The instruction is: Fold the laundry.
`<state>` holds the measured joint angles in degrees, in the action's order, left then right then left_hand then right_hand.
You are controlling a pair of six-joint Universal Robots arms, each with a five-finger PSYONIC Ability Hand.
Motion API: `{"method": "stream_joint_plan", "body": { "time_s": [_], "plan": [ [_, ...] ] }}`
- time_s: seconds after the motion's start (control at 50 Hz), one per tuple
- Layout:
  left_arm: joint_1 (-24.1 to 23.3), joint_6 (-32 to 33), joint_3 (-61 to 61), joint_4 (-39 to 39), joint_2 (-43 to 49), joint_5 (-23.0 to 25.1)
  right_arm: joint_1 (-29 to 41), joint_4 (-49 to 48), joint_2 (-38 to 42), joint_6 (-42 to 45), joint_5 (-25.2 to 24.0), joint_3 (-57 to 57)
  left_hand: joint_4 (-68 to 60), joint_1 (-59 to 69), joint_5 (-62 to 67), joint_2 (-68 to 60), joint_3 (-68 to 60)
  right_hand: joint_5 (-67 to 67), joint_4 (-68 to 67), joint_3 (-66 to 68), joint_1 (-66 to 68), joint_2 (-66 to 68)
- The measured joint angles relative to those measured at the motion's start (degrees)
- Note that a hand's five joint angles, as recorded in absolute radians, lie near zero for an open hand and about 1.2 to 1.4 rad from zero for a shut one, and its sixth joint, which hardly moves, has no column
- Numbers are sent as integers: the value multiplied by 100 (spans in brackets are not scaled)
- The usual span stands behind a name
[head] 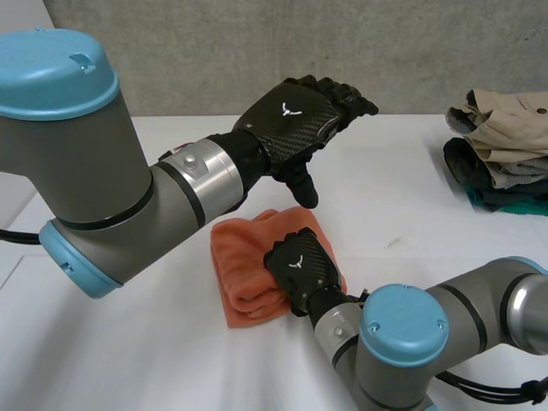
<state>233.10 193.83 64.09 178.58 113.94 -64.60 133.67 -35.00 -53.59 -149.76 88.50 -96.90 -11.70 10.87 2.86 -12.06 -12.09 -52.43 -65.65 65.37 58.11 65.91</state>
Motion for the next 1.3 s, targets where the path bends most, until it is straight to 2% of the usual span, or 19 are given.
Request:
{"method": "stream_joint_plan", "body": {
  "time_s": [0.28, 0.48, 0.52, 0.62, 0.64, 0.94, 1.3],
  "plan": [
    [72, -222, -322, 6, -17, -9, -340, 150, -97, -42, -154, 682, 0, 0, 0, 0, 0, -88, -242, 120, 0, 33],
    [147, -337, -225, -4, -13, -9, -532, 1012, -82, -55, -479, 543, 0, 0, 0, 0, 0, -90, 206, -173, -1, -68],
    [176, -339, -186, -6, -7, -11, -594, 1097, -91, -50, -482, 473, 0, 0, 0, 0, 0, 139, 558, -577, -76, -548],
    [224, -341, -130, -8, 9, -15, -748, 1186, -142, -10, -443, 297, 0, 0, 0, 0, 0, 3195, 3488, -3455, -2683, -3543],
    [230, -342, -125, -8, 11, -16, -772, 1190, -159, -2, -434, 257, 0, 0, 0, 0, 0, 3446, 3735, -3697, -2906, -3772],
    [222, -364, -135, 2, 6, -9, -771, 1152, -281, -62, -450, 2, 0, 0, 0, 0, 0, 3833, 4017, -3857, -3270, -3971],
    [223, -364, -128, 2, 14, -9, -736, 908, 102, -2, -451, 550, 0, 0, 0, 0, 0, 3497, 3776, -3812, -3152, -3950]
  ]
}}
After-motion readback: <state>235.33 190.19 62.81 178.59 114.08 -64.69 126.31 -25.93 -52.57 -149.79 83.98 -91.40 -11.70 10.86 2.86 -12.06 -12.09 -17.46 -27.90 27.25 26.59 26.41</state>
